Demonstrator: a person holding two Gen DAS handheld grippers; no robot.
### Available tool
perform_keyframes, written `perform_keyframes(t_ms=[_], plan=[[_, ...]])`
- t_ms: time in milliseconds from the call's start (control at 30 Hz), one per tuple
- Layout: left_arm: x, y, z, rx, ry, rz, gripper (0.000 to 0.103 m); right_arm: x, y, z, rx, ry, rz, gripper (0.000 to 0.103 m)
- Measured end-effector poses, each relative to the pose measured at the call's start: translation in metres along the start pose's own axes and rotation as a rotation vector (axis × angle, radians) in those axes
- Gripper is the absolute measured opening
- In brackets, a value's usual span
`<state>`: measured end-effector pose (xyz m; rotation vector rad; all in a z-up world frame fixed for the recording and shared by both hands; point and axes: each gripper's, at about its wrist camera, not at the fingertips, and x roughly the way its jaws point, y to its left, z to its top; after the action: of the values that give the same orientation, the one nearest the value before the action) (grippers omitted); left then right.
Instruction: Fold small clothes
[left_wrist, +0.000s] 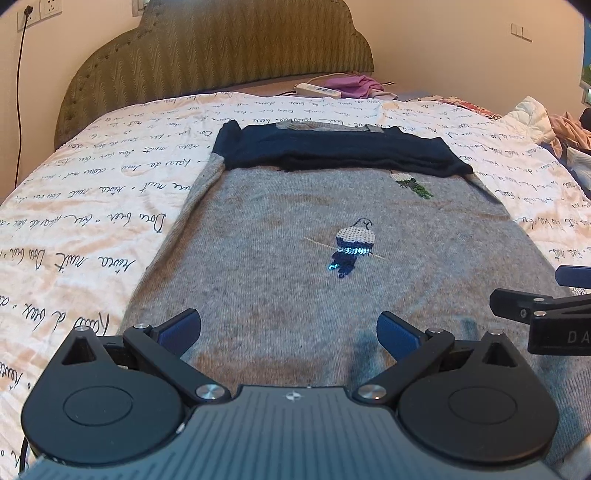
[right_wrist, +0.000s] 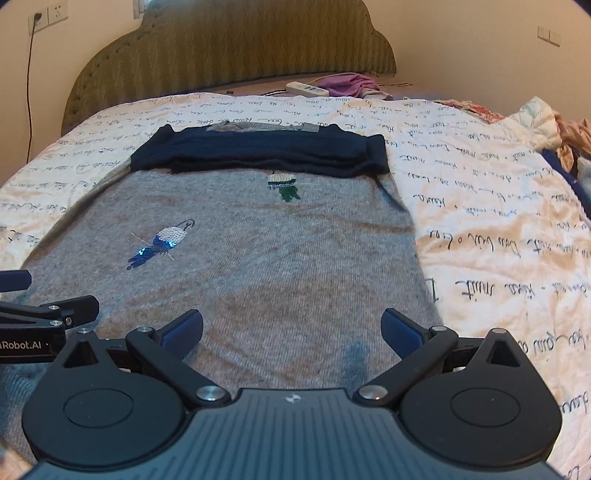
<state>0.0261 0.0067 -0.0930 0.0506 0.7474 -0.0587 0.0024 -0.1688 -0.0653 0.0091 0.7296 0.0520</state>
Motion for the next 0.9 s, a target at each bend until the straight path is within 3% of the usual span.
perform_keyframes(t_ms=[533, 900], plan=[[-0.024, 0.01, -0.024, -0.017, 0.008, 0.007, 0.103, -0.026, -0.01, -0.026, 0.037, 0.008, 0.03, 0.103], [-0.044, 0.025, -0.057, -0.05, 0.058, -0.004, 0.103, -0.044, -0.022, -0.049, 0.047, 0.036, 0.116, 0.103]])
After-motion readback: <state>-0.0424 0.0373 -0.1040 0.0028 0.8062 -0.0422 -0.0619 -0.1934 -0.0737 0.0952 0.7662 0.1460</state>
